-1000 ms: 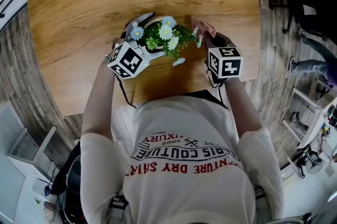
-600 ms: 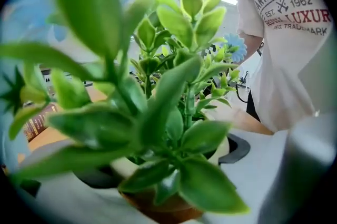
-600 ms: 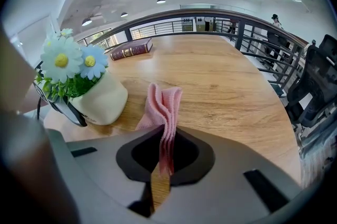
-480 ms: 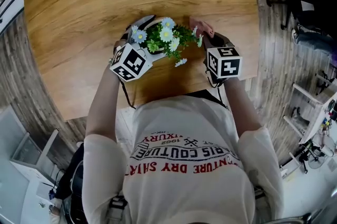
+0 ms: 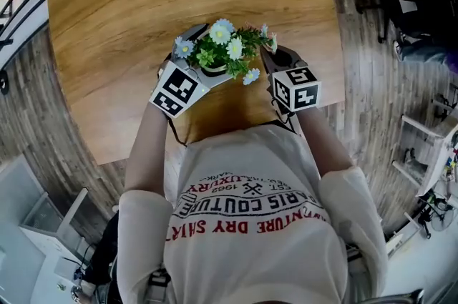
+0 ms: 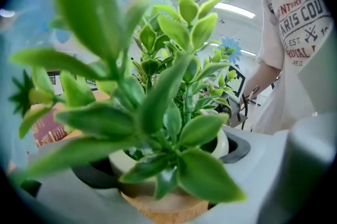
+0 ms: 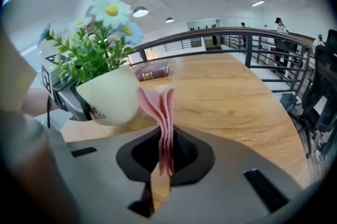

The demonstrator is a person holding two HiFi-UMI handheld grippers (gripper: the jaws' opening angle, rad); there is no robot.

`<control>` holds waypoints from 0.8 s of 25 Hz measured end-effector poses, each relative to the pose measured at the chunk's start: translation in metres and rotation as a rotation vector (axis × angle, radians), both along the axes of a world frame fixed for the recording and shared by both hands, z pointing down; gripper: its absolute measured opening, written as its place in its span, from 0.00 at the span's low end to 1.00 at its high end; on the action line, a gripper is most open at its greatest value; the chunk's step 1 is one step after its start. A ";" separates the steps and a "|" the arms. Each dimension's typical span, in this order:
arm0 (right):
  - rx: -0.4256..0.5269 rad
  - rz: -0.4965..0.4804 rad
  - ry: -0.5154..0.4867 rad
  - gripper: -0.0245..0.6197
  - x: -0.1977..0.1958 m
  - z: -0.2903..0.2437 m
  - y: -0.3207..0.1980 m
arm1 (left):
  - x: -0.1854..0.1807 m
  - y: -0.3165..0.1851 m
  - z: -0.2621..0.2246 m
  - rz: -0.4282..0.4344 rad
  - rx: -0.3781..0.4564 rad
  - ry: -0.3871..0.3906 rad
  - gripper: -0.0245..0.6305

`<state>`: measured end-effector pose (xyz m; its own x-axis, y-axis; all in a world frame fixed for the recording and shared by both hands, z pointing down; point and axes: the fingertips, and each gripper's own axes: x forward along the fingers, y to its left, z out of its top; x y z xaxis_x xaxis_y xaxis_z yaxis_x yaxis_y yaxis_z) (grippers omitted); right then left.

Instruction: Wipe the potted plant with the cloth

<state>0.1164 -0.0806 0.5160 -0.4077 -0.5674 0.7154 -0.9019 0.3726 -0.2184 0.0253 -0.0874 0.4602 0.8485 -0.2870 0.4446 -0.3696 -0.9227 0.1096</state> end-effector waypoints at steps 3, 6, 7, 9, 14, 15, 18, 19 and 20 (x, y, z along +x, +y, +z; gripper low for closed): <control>0.068 -0.083 -0.041 0.10 -0.026 -0.021 0.004 | -0.005 -0.005 -0.027 0.002 0.016 0.019 0.86; 0.170 -0.159 -0.056 0.09 -0.048 -0.046 0.002 | -0.011 -0.011 -0.050 0.000 0.034 0.040 0.86; 0.207 -0.186 -0.055 0.10 -0.055 -0.055 0.002 | -0.013 -0.011 -0.057 -0.001 0.038 0.050 0.86; 0.274 -0.242 -0.045 0.10 -0.066 -0.070 0.008 | -0.013 -0.006 -0.071 0.004 0.042 0.065 0.86; 0.424 -0.346 -0.008 0.10 -0.082 -0.104 0.017 | -0.009 0.002 -0.097 0.037 0.064 0.076 0.86; 0.449 -0.363 -0.005 0.10 -0.085 -0.108 0.019 | -0.010 0.004 -0.100 0.048 0.064 0.077 0.86; 0.504 -0.422 0.014 0.10 -0.096 -0.115 0.029 | -0.015 0.013 -0.109 0.094 0.064 0.061 0.86; 0.519 -0.439 0.022 0.09 -0.100 -0.117 0.031 | -0.016 0.016 -0.112 0.105 0.067 0.057 0.86; 0.531 -0.450 0.023 0.09 -0.104 -0.118 0.033 | -0.017 0.018 -0.114 0.110 0.070 0.058 0.86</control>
<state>0.0121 -0.0480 0.3976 -0.6734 -0.6224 0.3989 -0.6369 0.7624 0.1144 0.0081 -0.0698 0.3458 0.9000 -0.2199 0.3763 -0.2612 -0.9633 0.0617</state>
